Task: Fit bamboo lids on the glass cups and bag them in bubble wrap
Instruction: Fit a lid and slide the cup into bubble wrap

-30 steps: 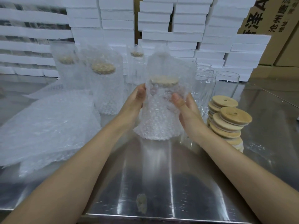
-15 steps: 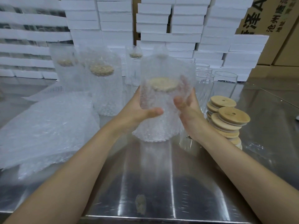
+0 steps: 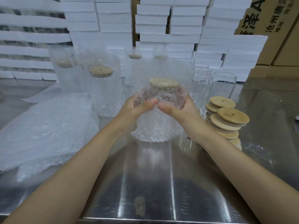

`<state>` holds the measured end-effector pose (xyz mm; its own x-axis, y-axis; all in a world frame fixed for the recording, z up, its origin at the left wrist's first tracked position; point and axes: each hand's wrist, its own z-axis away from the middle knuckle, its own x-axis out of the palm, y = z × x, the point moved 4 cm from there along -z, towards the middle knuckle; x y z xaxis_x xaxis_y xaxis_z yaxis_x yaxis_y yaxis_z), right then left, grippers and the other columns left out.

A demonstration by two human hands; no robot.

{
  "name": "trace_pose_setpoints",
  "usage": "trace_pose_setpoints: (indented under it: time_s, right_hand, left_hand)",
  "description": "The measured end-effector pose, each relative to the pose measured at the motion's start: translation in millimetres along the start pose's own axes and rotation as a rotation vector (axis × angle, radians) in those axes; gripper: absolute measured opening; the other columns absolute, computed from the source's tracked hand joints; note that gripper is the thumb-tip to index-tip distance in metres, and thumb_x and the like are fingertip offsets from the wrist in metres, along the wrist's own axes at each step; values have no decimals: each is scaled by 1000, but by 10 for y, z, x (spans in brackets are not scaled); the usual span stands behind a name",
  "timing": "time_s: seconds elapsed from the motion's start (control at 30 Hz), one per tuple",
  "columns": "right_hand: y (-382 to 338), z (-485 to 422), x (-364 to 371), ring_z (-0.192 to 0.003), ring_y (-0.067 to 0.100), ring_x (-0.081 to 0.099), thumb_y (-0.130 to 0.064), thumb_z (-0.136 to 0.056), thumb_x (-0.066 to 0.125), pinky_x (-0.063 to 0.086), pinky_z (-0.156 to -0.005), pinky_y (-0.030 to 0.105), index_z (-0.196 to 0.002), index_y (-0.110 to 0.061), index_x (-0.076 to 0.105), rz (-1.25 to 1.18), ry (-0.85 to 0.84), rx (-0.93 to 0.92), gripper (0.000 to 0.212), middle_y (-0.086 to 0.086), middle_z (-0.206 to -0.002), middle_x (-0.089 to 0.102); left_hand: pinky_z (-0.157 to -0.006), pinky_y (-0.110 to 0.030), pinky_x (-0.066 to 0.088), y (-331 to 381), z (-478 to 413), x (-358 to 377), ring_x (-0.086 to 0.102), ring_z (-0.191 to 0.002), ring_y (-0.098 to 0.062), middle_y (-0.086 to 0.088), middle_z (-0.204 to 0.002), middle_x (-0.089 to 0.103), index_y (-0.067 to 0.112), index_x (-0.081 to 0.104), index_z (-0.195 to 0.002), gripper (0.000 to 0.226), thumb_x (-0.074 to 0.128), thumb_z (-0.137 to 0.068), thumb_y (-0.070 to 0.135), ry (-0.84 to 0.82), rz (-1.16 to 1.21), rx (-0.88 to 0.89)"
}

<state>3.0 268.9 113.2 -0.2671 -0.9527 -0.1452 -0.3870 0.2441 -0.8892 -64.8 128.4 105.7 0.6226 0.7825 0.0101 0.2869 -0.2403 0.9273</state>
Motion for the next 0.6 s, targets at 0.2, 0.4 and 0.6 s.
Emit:
trace_pose_setpoints:
  time_s: [0.2,0.4,0.6]
  right_hand:
    - [-31,6,-35,-110,0,62,-31,-67,79,49,-92,20,-120,-34,51,-44,35,-16,60,-12,-116,66]
    - [-188,-51,-139,-118,19,60,-45,-61,79,47,-103,46,-128,-30,47,-7,26,-43,76,7,-128,59]
    - [-189,-77,-206,-106,14,67,-32,-72,78,52,-95,51,-106,-32,58,-18,120,-86,39,-6,-108,71]
  left_hand:
    - [-87,-24,52,1,-3,23,66,-108,-18,-5,-114,70,5,58,-124,43,63,-87,26,-32,32,-1]
    - [-86,-21,51,26,-5,102,64,-112,-16,-2,-117,69,4,56,-127,43,63,-87,19,-59,53,6]
    - [-101,-28,47,-50,-18,28,60,-119,-17,-3,-127,64,13,57,-126,91,72,-57,70,-86,87,-107]
